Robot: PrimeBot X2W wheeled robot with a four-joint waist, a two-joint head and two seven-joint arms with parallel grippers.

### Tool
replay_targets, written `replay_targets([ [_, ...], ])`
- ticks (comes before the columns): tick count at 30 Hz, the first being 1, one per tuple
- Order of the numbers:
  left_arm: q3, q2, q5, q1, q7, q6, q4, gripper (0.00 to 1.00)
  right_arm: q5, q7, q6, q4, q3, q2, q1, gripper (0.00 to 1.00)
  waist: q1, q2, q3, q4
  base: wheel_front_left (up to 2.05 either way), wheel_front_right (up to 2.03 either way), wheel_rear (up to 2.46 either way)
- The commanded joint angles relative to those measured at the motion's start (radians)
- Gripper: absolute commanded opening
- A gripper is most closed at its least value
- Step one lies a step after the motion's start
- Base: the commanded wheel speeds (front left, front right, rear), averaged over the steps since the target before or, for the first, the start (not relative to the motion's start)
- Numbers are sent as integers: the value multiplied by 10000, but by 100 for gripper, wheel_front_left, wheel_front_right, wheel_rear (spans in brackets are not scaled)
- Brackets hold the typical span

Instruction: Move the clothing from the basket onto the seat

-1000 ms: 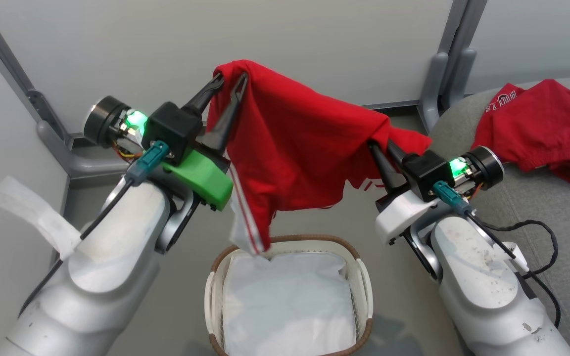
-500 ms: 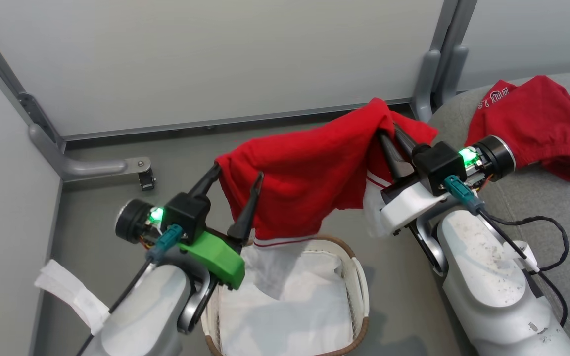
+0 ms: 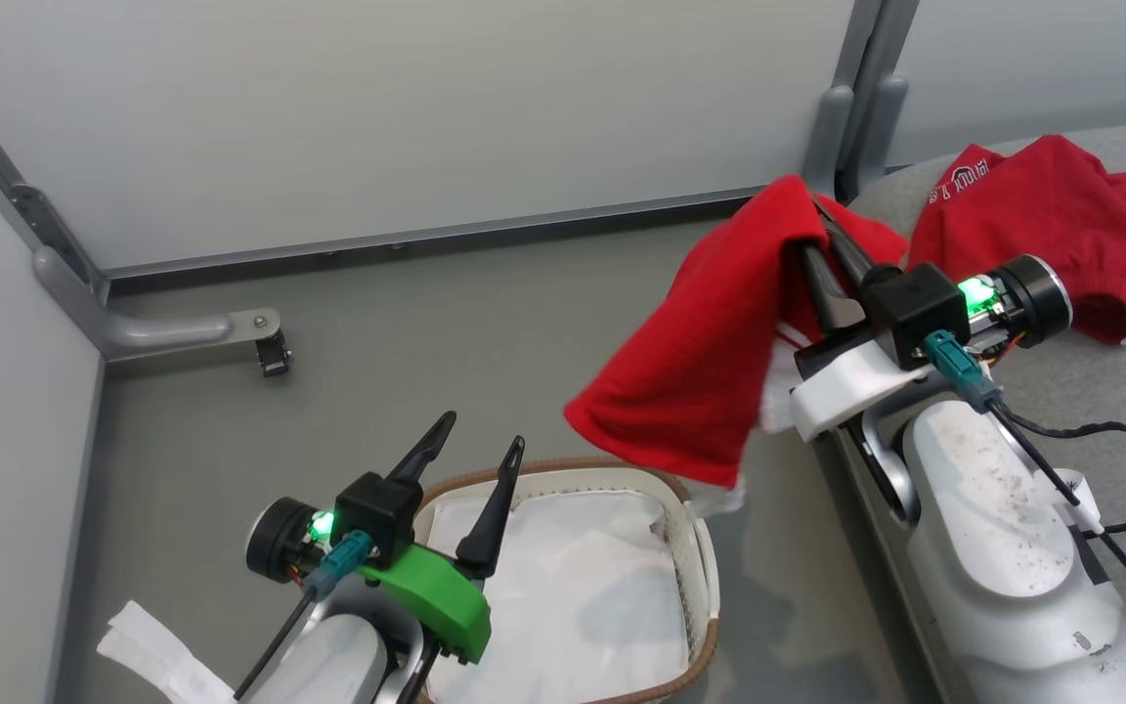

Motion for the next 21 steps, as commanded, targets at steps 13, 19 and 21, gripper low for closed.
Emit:
replay_targets([
  [13,352,-514,744,518,-36,-400,-102,100,-133,-23,-11,-201,-542,-268,402,0,0,0,154,-358,0,0,0],
  [19,447,-743,1002,690,-33,-519,-281,100,-128,-23,-11,-306,-595,-274,269,0,0,0,303,-898,0,0,0],
  [21,490,-790,1043,743,-22,-549,-359,100,-112,-23,-11,-358,-564,-283,222,0,0,0,389,-1170,0,0,0],
])
